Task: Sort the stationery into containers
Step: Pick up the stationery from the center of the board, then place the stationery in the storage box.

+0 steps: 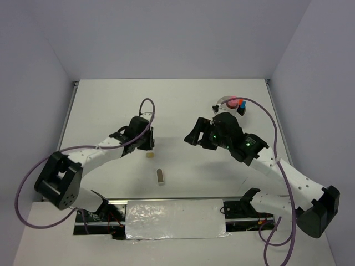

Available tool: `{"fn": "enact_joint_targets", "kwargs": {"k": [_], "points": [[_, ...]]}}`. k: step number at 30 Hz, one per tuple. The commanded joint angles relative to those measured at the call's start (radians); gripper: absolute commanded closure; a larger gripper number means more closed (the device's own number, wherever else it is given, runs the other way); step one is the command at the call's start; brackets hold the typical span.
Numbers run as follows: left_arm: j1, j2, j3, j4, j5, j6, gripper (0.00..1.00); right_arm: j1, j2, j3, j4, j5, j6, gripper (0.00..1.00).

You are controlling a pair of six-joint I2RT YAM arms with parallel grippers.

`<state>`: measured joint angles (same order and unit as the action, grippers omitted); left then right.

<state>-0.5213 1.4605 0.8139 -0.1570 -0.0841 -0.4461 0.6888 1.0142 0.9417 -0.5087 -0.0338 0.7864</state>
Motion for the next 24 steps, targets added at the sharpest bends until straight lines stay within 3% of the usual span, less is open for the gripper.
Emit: {"fn": "enact_joint_targets", "kwargs": {"k": [1,9,24], "points": [[-0.037,-0.120,-0.016,0.137,0.076,0.026,1.00,-0.002,0.055,0.092,0.042,-0.035,0.079,0.24],[-0.123,-0.307,-0.093,0.316,0.217,0.015,1.00,-0.003,0.193,0.261,0.009,-0.072,0.105,0.27],[-0.164,-0.394,-0.045,0.404,0.310,-0.023,1.00,-0.003,0.316,0.255,0.050,-0.141,0.070,0.42]]}}
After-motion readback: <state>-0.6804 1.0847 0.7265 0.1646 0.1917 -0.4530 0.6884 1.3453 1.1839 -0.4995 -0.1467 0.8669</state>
